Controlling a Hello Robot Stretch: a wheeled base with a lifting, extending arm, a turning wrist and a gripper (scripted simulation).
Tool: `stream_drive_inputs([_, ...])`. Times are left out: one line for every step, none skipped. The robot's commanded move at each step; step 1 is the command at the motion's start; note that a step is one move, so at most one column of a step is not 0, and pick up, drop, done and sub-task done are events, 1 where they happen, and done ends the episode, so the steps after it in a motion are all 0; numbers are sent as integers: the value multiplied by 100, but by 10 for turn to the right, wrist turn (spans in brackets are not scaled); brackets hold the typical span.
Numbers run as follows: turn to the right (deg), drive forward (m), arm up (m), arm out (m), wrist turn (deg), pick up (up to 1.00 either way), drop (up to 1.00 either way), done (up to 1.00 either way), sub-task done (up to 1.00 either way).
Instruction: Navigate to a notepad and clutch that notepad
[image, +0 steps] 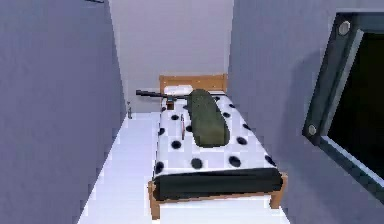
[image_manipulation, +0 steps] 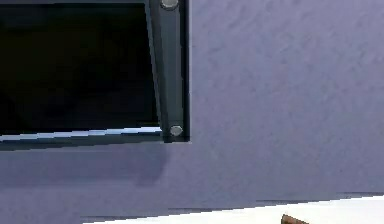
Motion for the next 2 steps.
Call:
stream_drive_inputs([0,65,0,0,0,0,0,0,0])
stream_drive_inputs([-450,0,0,0,0,0,0,0,0])
